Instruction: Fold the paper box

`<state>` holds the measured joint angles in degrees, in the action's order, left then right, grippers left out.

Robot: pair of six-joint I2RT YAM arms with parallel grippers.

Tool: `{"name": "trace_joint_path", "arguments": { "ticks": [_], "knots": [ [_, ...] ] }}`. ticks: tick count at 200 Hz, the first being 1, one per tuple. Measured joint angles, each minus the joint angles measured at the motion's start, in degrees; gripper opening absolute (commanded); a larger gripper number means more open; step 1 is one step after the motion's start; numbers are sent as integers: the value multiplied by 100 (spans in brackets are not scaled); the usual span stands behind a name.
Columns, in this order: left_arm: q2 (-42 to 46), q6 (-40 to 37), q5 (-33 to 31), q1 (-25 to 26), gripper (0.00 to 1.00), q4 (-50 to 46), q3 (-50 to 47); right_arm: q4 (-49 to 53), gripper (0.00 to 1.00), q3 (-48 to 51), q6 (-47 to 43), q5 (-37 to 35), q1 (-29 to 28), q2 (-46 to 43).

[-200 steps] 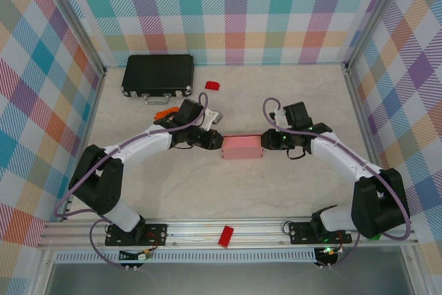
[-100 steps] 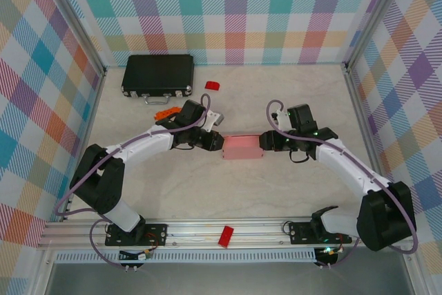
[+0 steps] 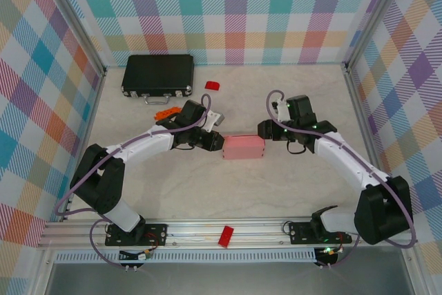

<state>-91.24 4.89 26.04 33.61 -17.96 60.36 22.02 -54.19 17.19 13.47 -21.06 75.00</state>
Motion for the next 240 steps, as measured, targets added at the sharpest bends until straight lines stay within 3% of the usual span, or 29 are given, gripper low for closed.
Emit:
{"name": "trace_joint_path", "arguments": {
  "ticks": [55,121,184,240],
  "knots": [
    [0,0,0,2,16,0,0,42,45,-280,37,-13,-2,678],
    [0,2,0,2,18,-4,0,-55,45,203,-13,221,-28,529],
    [208,-26,168,2,39,0,-280,-254,45,284,-24,232,-33,588],
    [492,-146,380,9,49,15,-483,-334,45,284,-11,240,-35,627]
  ]
}}
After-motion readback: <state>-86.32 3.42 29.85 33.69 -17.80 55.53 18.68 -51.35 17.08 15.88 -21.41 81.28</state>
